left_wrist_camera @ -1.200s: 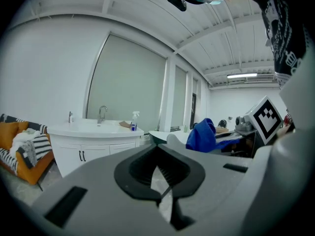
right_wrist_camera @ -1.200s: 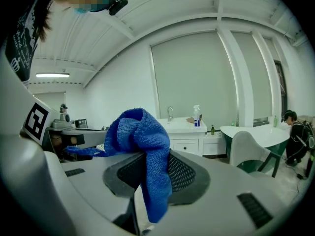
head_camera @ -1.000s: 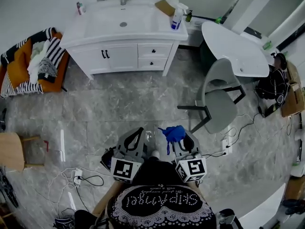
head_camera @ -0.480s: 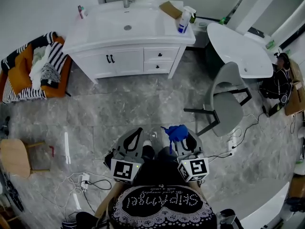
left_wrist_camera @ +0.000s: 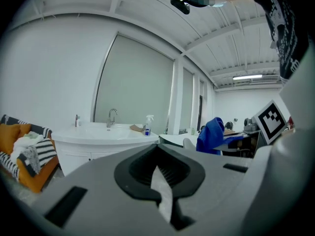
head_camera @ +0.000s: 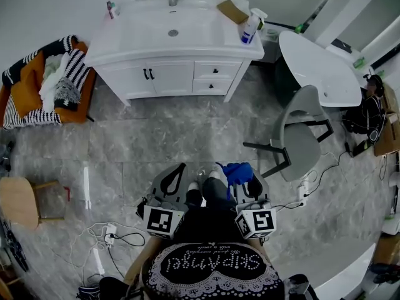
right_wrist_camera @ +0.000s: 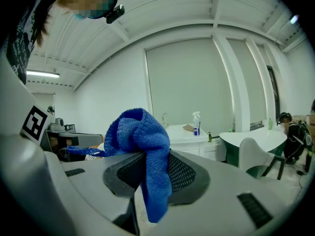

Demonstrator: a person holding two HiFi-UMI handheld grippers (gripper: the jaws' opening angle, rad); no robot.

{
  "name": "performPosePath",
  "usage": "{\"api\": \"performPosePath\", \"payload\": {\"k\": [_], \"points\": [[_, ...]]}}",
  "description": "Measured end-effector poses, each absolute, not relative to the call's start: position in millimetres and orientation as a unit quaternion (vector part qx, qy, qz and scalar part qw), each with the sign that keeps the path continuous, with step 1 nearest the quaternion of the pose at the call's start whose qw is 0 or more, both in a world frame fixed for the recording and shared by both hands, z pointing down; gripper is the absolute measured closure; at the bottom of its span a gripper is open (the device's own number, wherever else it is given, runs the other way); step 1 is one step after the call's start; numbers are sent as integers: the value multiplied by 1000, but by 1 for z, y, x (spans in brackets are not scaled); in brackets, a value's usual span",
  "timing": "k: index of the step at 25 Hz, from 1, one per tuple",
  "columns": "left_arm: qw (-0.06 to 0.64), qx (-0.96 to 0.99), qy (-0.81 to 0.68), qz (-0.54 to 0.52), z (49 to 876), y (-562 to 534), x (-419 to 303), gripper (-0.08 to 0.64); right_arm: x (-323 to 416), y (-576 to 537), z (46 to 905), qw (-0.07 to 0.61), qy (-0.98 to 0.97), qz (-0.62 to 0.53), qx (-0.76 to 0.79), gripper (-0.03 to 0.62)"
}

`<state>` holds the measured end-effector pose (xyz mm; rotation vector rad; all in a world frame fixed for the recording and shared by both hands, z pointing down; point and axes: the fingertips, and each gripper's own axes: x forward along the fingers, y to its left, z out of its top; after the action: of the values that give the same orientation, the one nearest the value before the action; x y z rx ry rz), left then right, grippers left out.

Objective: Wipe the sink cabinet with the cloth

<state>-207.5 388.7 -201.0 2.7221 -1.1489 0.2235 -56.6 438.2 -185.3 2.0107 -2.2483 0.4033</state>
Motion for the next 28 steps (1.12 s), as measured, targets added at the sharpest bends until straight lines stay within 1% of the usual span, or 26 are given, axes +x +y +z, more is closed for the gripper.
{"api": "performPosePath", "payload": {"k": [10,20,28], "points": [[98,913,-388,82,-196,355,-195,557,-43,389,-182,50,-758,148,633,476],[78,923,-374,50,-207,295,-132,557,-5,320,-187,52,-793,132,592,476],[69,923,-375,52,-209,257,-87,557,39,281,-187,53,-795,130,590,476]]}}
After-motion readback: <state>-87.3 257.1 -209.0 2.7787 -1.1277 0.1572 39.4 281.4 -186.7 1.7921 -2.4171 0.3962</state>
